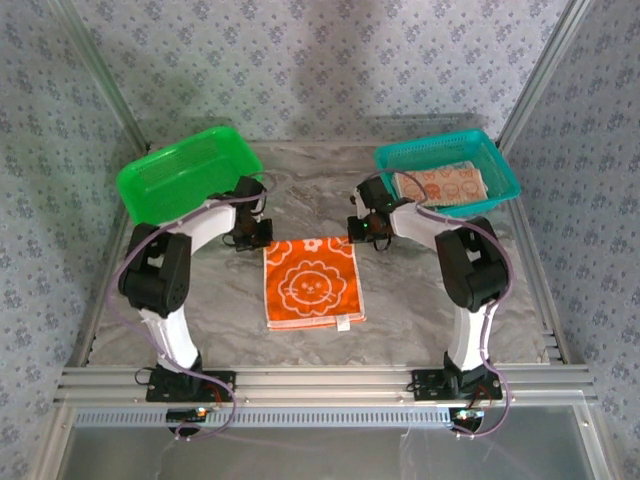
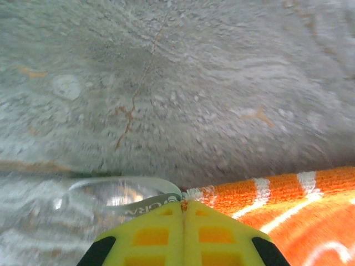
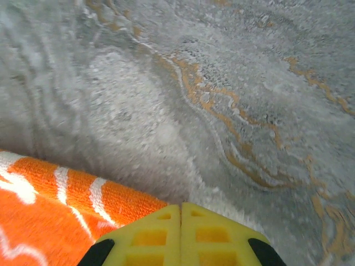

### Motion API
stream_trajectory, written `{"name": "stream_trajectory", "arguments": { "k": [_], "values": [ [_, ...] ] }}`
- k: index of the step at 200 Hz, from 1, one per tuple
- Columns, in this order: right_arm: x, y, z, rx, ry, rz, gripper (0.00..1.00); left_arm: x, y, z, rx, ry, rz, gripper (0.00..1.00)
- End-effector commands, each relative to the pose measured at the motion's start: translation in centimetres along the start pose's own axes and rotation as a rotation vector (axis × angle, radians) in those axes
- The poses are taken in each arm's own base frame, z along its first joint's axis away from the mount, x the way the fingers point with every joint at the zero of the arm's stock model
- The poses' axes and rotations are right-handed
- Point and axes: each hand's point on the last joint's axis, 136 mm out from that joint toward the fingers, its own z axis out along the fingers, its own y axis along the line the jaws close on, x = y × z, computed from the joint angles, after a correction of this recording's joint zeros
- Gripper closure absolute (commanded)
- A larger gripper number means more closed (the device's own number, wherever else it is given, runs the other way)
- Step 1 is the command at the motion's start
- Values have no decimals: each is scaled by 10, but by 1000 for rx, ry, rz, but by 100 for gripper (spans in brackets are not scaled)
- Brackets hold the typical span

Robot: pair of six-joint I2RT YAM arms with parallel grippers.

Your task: Fold and stack the towels

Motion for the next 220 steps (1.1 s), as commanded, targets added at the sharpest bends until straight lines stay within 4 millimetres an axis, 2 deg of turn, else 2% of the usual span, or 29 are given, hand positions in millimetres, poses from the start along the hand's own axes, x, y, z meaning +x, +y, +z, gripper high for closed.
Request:
{"name": "stream_trajectory", "arguments": {
  "k": [1,44,102,135,170,220],
  "values": [
    [0,9,-26,-35,-54,-36,100,-4,-7,-38,32,-93,27,100],
    [18,21,-51,-56,-99,-77,100,18,-10,-56,49,-167,72,100],
    [62,43,-75,-72,-140,-138,100,55,0,-70,-15,-279,87,100],
    [91,53,-77,-72,-131,-167,100,77,7,-78,-45,-359,106,100],
    [117,55,-73,-60,-119,-178,100,104,11,-72,-8,-377,89,100],
    [134,50,-62,-42,-123,-191,100,118,13,-61,-27,-418,122,100]
  ]
}}
